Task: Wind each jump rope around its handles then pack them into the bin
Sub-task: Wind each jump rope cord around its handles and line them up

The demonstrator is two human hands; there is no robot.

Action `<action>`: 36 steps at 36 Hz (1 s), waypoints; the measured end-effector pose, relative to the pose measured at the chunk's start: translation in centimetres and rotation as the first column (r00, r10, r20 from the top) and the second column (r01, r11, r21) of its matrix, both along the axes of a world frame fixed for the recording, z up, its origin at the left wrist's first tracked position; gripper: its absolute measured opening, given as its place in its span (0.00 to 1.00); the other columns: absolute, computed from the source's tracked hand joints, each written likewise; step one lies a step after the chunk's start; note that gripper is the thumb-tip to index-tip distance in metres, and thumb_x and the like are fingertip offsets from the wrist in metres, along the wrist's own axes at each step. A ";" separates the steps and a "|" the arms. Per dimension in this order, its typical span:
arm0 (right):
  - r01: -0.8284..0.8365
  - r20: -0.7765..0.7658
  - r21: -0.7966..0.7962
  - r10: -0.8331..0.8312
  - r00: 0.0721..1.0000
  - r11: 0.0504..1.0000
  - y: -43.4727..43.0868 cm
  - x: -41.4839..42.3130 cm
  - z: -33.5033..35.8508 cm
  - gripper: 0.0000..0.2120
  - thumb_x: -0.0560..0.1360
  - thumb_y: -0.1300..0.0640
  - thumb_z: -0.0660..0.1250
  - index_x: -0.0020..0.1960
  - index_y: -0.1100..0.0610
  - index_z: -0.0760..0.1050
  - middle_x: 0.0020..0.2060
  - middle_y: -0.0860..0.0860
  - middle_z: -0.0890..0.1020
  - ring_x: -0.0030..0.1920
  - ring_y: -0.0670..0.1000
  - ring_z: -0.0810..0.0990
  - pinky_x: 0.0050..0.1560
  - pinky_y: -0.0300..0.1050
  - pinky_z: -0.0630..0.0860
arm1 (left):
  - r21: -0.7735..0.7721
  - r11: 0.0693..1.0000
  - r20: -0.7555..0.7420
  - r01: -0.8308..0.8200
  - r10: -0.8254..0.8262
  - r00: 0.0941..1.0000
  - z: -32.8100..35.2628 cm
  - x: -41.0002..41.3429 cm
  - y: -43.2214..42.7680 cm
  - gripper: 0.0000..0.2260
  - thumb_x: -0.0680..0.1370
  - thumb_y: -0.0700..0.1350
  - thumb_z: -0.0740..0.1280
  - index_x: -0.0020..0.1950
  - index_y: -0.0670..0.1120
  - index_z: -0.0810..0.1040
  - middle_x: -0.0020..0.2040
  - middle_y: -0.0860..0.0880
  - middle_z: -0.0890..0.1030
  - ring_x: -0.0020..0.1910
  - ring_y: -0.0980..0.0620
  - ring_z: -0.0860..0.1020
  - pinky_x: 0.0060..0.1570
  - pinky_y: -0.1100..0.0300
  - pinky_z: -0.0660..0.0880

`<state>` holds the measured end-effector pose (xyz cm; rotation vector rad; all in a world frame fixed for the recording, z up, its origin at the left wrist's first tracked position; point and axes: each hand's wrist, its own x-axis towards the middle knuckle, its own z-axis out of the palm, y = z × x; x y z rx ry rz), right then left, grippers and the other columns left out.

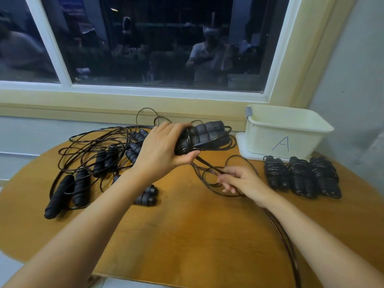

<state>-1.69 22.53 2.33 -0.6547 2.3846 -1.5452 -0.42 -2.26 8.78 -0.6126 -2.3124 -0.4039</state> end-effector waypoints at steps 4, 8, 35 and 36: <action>-0.121 0.244 0.037 0.108 0.964 0.992 2.9 -1.2 0.4 0.12 0.82 0.56 0.60 0.44 0.59 0.77 0.30 0.46 0.75 0.31 0.46 0.72 0.55 0.48 0.81 | -0.076 0.997 -0.029 0.010 -0.012 1.000 -0.9 0.2 -1.1 0.29 0.74 0.66 0.61 0.65 0.46 0.74 0.50 0.49 0.80 0.48 0.51 0.71 0.45 0.56 0.66; -0.052 0.371 0.043 0.032 0.928 0.998 3.5 -2.7 0.7 0.15 0.79 0.49 0.63 0.38 0.56 0.74 0.28 0.47 0.69 0.31 0.49 0.70 0.52 0.48 0.81 | -0.224 0.969 -0.099 0.103 -0.128 0.987 -2.3 1.1 -0.6 0.29 0.75 0.67 0.60 0.65 0.47 0.70 0.49 0.48 0.80 0.49 0.51 0.71 0.47 0.57 0.66; 0.265 -0.548 0.308 -0.057 0.835 0.914 -2.2 4.1 1.8 0.12 0.81 0.47 0.61 0.54 0.46 0.84 0.42 0.44 0.86 0.43 0.46 0.81 0.44 0.48 0.77 | -0.317 0.851 -0.010 -0.420 0.439 0.898 -6.7 -0.3 1.2 0.37 0.66 0.73 0.61 0.48 0.39 0.79 0.38 0.42 0.78 0.37 0.41 0.78 0.35 0.52 0.74; 0.273 -0.567 0.307 -0.055 0.822 0.912 -1.9 4.1 1.3 0.13 0.81 0.46 0.61 0.54 0.47 0.83 0.42 0.45 0.85 0.43 0.46 0.81 0.43 0.50 0.78 | -0.300 0.860 0.015 -0.413 0.437 0.899 -6.6 -0.3 1.1 0.39 0.68 0.75 0.56 0.49 0.39 0.79 0.38 0.42 0.79 0.37 0.41 0.78 0.35 0.52 0.75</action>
